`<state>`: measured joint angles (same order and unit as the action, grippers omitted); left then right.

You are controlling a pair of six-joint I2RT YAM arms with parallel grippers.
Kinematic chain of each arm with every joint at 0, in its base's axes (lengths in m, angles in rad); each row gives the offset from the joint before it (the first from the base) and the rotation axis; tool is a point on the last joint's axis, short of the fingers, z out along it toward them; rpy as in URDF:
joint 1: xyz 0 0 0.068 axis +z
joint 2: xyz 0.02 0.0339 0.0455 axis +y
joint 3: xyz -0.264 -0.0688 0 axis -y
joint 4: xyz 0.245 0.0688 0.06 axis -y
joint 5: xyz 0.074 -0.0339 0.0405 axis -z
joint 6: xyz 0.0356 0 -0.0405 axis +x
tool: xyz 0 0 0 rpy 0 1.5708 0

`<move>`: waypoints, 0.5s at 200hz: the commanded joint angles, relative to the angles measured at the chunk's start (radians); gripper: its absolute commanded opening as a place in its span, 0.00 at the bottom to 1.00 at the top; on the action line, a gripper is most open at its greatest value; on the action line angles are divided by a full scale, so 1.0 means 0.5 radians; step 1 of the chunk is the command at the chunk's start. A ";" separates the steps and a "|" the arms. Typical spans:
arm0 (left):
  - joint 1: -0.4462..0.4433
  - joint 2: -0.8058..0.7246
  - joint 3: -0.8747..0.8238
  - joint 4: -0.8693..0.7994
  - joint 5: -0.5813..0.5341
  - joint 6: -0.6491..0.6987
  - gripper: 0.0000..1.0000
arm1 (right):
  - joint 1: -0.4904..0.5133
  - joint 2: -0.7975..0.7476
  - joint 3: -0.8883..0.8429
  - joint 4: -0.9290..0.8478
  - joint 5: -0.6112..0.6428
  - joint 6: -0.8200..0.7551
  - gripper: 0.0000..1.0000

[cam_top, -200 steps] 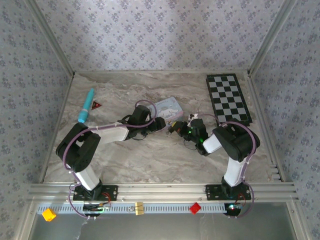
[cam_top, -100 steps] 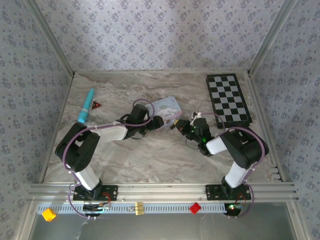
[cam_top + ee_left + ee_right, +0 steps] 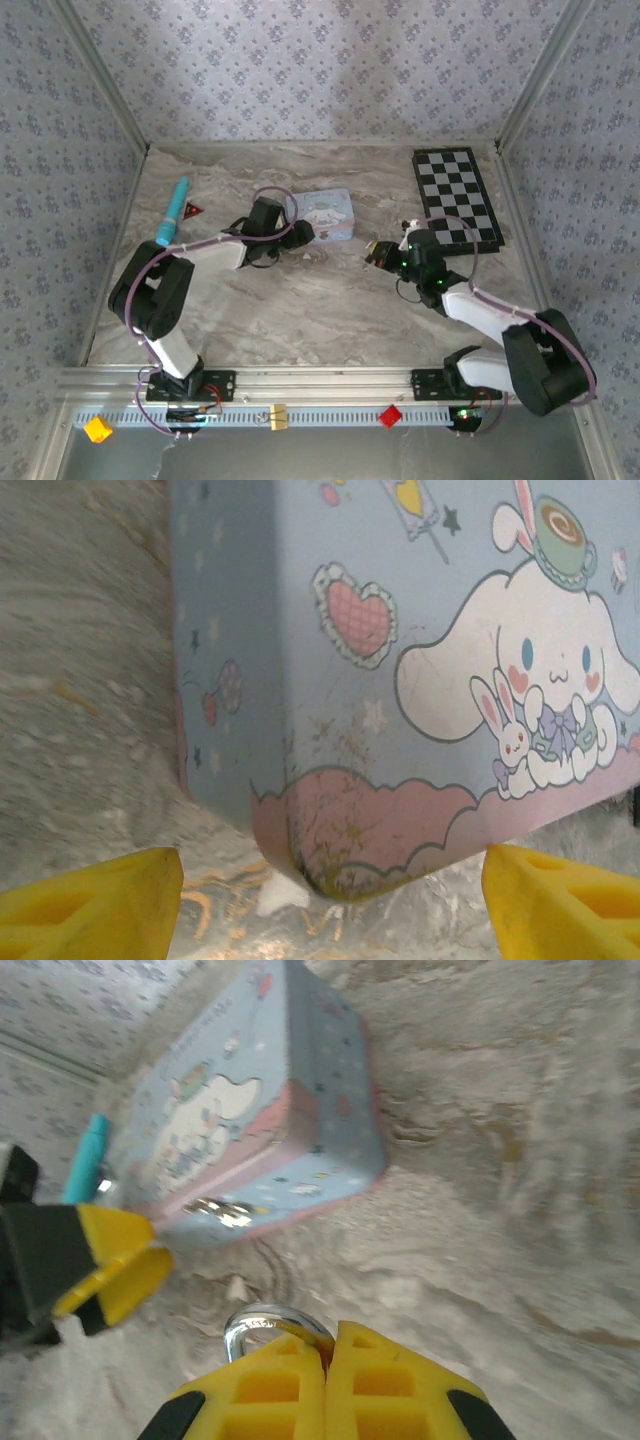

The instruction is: Unlock the padlock with the key

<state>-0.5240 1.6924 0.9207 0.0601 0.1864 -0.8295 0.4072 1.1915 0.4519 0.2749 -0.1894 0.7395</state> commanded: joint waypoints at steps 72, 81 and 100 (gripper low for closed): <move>0.131 -0.622 -0.338 -0.034 -0.202 0.450 0.87 | -0.011 -0.241 0.334 -1.401 0.245 -0.659 0.00; 0.131 -0.734 -0.417 -0.036 -0.247 0.495 0.88 | -0.003 -0.224 0.363 -1.464 0.263 -0.678 0.00; 0.132 -0.976 -0.587 -0.034 -0.343 0.552 0.89 | 0.013 -0.143 0.404 -1.524 0.273 -0.704 0.00</move>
<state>-0.4580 1.3220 0.7074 0.0490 0.0956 -0.6399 0.4007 1.0855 0.6022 -0.3614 -0.0914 0.4408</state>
